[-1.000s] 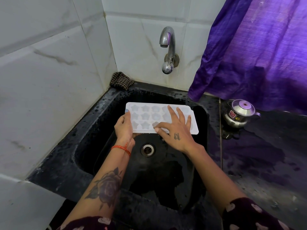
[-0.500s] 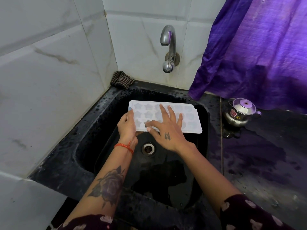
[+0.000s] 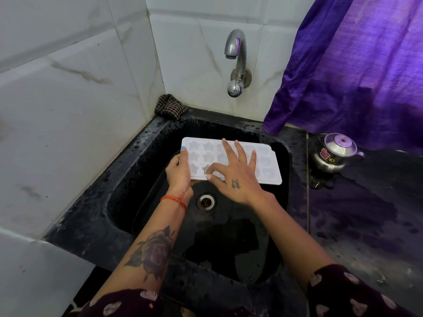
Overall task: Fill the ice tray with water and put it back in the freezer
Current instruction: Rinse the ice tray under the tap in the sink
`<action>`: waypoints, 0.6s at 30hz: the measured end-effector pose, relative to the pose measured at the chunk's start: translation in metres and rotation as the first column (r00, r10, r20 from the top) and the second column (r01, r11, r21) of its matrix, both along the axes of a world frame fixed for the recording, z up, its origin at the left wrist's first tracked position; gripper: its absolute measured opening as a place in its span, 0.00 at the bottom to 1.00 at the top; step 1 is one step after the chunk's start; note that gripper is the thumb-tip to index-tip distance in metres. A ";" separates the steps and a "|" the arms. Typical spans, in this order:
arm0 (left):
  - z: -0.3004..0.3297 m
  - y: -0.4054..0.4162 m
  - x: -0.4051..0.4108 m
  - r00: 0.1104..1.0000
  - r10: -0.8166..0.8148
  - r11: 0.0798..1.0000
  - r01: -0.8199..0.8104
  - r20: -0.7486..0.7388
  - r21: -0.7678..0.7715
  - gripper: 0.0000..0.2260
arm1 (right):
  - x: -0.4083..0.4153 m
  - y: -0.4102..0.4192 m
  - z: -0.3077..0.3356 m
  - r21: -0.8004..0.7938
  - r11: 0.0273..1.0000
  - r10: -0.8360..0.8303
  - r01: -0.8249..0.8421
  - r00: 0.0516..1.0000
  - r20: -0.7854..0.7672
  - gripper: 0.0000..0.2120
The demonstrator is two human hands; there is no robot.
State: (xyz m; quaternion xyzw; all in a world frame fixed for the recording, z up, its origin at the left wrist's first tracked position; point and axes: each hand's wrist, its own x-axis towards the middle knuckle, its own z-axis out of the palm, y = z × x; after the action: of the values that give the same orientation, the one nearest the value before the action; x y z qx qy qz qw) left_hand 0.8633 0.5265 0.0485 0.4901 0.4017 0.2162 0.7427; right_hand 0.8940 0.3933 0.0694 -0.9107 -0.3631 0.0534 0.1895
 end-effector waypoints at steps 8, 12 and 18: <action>0.002 -0.004 0.002 0.999 -0.013 1.000 0.013 0.050 -0.016 0.11 | -0.005 0.012 0.003 0.076 0.996 0.055 -0.056 0.998 0.011 0.12; 0.001 -0.004 0.003 0.998 -0.033 0.999 0.033 0.044 -0.004 0.10 | -0.005 0.020 0.002 -0.011 0.997 0.080 -0.080 0.997 -0.017 0.14; -0.002 -0.003 0.000 0.998 -0.048 0.999 0.049 0.039 -0.015 0.10 | -0.005 0.020 0.003 -0.062 0.994 0.088 -0.087 0.996 0.027 0.13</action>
State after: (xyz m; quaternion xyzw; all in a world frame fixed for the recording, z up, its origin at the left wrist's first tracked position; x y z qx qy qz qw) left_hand 0.8637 0.5230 0.0468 0.4896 0.3771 0.2045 0.7591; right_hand 0.8894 0.4136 0.0723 -0.8999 -0.4037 0.0593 0.1541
